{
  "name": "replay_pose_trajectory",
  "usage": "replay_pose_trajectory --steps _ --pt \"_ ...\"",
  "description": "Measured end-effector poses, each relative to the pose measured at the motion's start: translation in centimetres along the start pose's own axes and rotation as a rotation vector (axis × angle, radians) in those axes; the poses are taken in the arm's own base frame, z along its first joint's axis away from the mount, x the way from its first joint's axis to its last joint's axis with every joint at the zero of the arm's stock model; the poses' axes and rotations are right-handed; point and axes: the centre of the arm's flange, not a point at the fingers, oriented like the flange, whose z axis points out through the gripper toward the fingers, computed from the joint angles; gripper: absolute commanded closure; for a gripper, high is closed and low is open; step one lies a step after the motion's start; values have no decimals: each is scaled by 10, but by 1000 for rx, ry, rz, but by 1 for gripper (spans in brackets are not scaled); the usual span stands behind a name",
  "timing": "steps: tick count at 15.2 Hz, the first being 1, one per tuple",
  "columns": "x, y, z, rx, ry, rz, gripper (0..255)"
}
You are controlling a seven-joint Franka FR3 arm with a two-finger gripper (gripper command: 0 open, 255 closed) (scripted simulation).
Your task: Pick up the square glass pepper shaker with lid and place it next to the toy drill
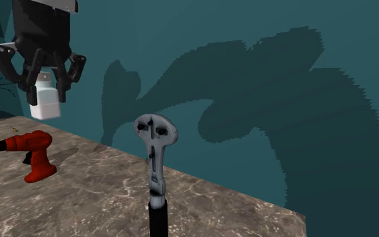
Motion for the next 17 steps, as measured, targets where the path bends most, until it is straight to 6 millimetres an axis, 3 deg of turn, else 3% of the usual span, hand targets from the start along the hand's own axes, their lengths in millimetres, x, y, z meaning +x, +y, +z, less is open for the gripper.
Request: replay_pose_trajectory --steps 4,17 --pt "4 -4 15 0 0 0 255" --pt "-13 -3 82 0 0 0 255"
